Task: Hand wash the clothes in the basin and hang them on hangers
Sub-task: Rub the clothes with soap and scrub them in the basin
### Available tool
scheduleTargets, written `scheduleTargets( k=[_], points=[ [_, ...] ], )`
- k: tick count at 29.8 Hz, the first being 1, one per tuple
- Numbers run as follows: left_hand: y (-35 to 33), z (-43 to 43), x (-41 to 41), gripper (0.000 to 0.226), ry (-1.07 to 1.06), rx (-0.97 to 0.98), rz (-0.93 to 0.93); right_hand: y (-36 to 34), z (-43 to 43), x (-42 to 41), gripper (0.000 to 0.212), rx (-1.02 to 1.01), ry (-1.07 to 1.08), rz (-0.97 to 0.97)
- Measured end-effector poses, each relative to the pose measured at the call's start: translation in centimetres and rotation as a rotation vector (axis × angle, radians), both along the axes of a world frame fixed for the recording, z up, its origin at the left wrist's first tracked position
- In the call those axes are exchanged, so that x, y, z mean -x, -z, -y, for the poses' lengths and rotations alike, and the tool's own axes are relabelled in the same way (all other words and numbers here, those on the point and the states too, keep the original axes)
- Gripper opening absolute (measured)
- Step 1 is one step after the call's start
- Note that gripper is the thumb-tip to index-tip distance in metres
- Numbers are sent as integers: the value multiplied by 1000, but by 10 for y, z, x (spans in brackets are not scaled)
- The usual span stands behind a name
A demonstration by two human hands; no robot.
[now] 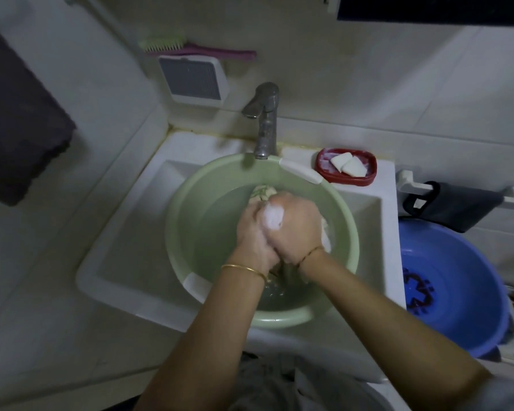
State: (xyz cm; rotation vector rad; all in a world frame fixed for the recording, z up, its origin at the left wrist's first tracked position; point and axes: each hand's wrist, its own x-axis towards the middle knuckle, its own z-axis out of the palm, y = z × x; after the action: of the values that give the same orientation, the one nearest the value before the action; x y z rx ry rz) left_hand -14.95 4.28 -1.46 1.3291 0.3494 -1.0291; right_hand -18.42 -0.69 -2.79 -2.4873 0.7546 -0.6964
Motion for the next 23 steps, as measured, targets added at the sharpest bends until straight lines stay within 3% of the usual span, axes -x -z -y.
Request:
scheduleTargets(
  k=[3,5,7,11,15,18,21,23],
  points=[
    [-5,5,3,34,-64,43,-79,-5,16,-1,22,-210,73,-42],
    [-3,3,-4,33,-110,77,-76,-3,2,-2,17,-73,36,42],
    [-8,-5,-13,37,-90,72,-103,-1,-13,-5,15,50,-22,-27],
    [-10,0,-6,31,-11,68,-58,-6,23,-9,26,-259,52,-55],
    [-6,-2,-21,36,-1,34,-23,4,-9,-7,27,41,-9,-26],
    [-9,2,-12,30,83,80,35,3,23,-9,28,-253,63,-40],
    [-29,0,-14,28,163,58,119,2,46,1,30,-769,155,218],
    [-28,-5,-28,24,172,12,342,3,50,8,38,-853,200,288]
  ],
)
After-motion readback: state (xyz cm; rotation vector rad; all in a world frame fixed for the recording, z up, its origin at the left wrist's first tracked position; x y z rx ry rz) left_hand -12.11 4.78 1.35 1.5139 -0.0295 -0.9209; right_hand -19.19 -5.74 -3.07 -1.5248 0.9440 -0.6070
